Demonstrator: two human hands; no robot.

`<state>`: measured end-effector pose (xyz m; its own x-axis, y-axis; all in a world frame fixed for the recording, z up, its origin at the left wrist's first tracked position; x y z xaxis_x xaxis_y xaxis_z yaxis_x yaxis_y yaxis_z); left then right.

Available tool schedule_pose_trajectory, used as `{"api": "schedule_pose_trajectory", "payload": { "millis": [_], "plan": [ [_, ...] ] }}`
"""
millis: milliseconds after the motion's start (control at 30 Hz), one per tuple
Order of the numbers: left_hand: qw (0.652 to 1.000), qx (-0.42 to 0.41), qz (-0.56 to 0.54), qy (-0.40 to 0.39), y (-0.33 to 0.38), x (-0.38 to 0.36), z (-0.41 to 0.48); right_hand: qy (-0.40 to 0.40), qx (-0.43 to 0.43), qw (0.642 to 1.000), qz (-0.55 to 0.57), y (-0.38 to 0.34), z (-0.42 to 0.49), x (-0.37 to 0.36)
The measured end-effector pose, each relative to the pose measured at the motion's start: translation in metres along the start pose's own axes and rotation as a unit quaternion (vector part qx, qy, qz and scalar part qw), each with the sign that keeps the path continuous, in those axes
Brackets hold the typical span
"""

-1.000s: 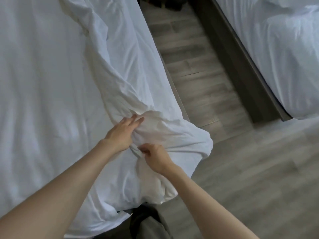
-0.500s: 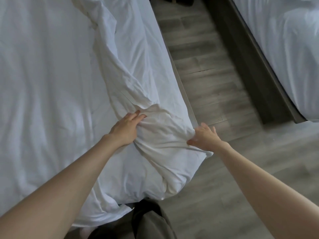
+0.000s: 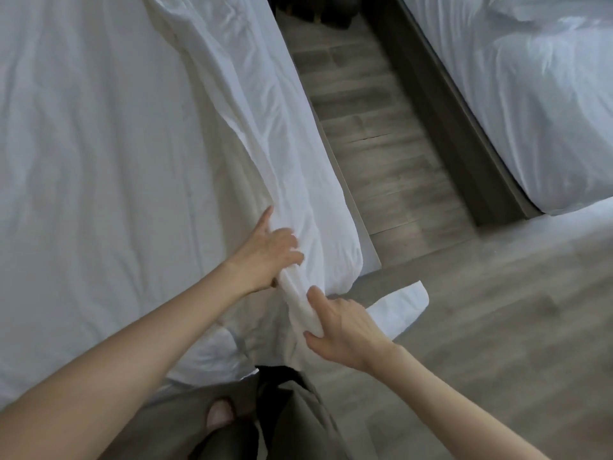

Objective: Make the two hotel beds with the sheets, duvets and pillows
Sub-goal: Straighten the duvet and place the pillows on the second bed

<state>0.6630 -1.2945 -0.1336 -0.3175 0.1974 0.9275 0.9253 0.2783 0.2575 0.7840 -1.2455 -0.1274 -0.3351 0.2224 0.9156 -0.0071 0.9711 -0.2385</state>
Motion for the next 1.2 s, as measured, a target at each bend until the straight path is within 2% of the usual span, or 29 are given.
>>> {"api": "schedule_pose_trajectory", "payload": {
  "millis": [100,167,300,433,600,667,733,767,800,867,967,1033,1133,1200],
  "plan": [
    [0.997,0.050,0.005,0.065,-0.012,-0.002,-0.043,-0.081,-0.070,0.993,0.058,-0.007,-0.006,-0.011],
    [0.990,0.082,0.005,0.116,-0.015,0.000,-0.071,-0.131,-0.092,0.987,0.013,-0.019,-0.013,-0.022],
    [0.979,0.122,0.044,0.158,-0.017,0.005,-0.118,-0.170,-0.074,0.983,-0.018,-0.075,-0.039,-0.037],
    [0.971,0.135,0.071,0.183,-0.020,0.013,-0.161,-0.113,-0.054,0.992,-0.021,-0.146,-0.063,-0.022],
    [0.958,0.176,0.043,0.222,-0.039,0.016,-0.228,-0.057,-0.060,0.997,-0.001,-0.215,-0.068,-0.031],
    [0.956,0.229,0.014,0.185,-0.046,-0.006,-0.255,-0.100,-0.056,0.993,0.001,-0.236,-0.065,-0.059],
    [0.948,0.306,-0.029,0.087,-0.053,-0.045,-0.279,-0.245,-0.031,0.969,0.022,-0.255,-0.073,-0.106],
    [0.933,0.352,-0.062,0.031,-0.056,-0.068,-0.294,-0.307,-0.015,0.951,0.035,-0.261,-0.081,-0.128],
    [0.913,0.393,-0.107,0.004,-0.058,-0.090,-0.310,-0.334,-0.009,0.941,0.047,-0.263,-0.088,-0.142],
    [0.881,0.436,-0.183,-0.007,-0.051,-0.123,-0.338,-0.307,-0.011,0.948,0.081,-0.254,-0.098,-0.150],
    [0.874,0.436,-0.215,0.021,-0.031,-0.148,-0.354,-0.217,-0.048,0.968,0.113,-0.217,-0.113,-0.137],
    [0.849,0.459,-0.259,0.042,-0.016,-0.153,-0.353,-0.192,-0.072,0.973,0.111,-0.187,-0.127,-0.131],
    [0.807,0.476,-0.330,0.114,-0.001,-0.156,-0.345,-0.162,-0.134,0.971,0.117,-0.139,-0.136,-0.132],
    [0.798,0.465,-0.339,0.179,0.003,-0.154,-0.338,-0.137,-0.193,0.959,0.154,-0.112,-0.137,-0.137]
  ]
}}
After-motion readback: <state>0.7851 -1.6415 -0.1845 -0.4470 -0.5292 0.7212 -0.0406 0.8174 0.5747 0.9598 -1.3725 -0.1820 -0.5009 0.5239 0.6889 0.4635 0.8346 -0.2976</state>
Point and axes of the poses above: each hand's wrist, its own z-axis towards the middle knuckle, its own x-axis out of the back of the hand, y = z × x, the point moved 7 cm from there along z, towards the middle knuckle, and after that the axes turned 15 degrees about -z, right-handed, at the moved point
